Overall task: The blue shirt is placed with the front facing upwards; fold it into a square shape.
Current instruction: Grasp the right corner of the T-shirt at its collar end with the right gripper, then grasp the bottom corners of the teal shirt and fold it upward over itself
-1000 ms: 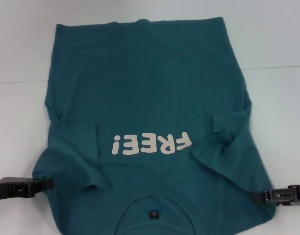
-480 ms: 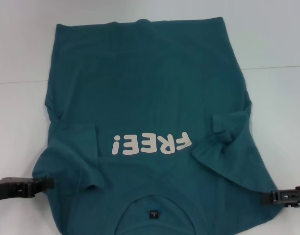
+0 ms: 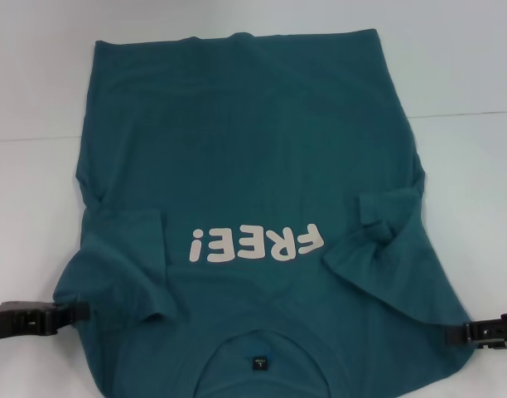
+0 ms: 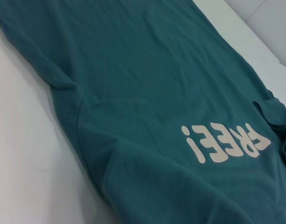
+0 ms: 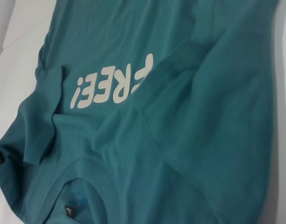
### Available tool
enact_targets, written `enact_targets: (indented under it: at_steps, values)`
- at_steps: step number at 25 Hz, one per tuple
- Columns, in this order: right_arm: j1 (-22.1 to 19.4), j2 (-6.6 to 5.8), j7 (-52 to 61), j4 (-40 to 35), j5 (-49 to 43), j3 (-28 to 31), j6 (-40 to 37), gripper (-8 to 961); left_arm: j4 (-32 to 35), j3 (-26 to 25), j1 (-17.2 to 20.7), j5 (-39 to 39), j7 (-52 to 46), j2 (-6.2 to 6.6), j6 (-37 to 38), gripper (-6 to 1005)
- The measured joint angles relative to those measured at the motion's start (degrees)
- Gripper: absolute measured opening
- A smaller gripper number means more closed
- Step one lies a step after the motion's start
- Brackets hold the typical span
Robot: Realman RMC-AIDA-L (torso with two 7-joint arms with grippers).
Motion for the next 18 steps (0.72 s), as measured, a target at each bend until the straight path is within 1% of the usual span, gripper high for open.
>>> enact_targets:
  at_steps: [6, 17, 18]
  values:
    - [-0.1, -0.03, 0.2, 0.0, 0.0, 0.0, 0.5, 468, -0.1, 0.0, 0.0, 0.0, 0.0, 0.04, 0.0, 9]
    - [-0.3, 0.04, 0.2, 0.2, 0.0, 0.0, 0.6, 225, -0.4, 0.1, -0.1, 0.0, 0.1, 0.05, 0.0, 10]
    - [-0.4, 0.05, 0.1, 0.2, 0.0, 0.0, 0.6, 187, -0.5, 0.1, -0.1, 0.0, 0.1, 0.05, 0.0, 10]
